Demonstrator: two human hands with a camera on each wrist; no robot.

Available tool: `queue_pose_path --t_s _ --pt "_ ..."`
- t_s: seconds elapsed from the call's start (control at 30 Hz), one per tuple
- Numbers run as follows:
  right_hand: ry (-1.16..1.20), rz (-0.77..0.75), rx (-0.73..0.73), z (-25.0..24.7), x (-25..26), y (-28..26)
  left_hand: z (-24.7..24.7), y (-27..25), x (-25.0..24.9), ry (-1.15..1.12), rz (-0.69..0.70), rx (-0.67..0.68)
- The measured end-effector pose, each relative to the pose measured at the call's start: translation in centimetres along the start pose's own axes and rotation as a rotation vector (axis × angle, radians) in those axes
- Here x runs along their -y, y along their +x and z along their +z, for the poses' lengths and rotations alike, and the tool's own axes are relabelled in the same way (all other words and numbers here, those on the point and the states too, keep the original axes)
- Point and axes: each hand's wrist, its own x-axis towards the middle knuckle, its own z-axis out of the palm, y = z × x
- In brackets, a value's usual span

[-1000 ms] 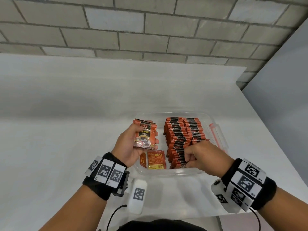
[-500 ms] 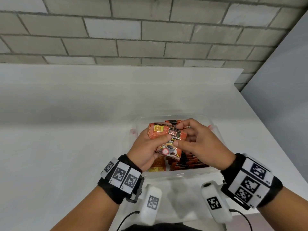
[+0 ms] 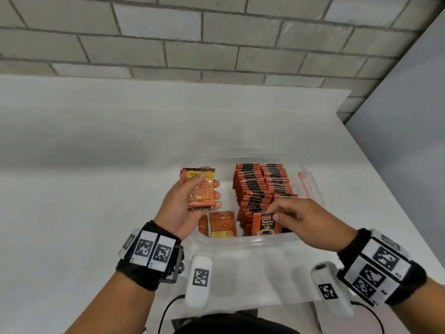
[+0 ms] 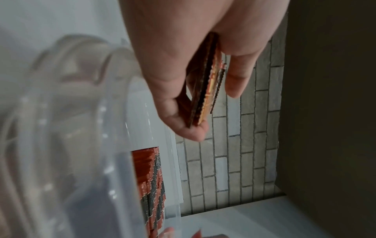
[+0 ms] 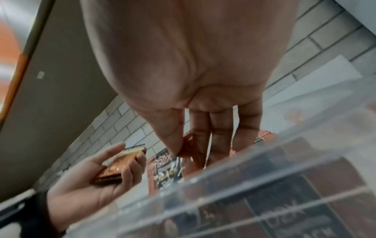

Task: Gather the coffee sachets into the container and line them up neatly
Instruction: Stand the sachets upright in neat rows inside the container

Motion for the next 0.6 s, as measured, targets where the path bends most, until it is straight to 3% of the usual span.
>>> queue_pose_path --t_s 0.2,0.6 --pt "-0.348 -0.120 -0.081 1.5 -0.9 0.3 0.0 0.0 0.3 0.011 0.001 0.003" --pt "-0.533 -0.008 0.069 1.0 1.2 2.0 -0.2 0.2 0.4 0.041 -0.024 -0.007"
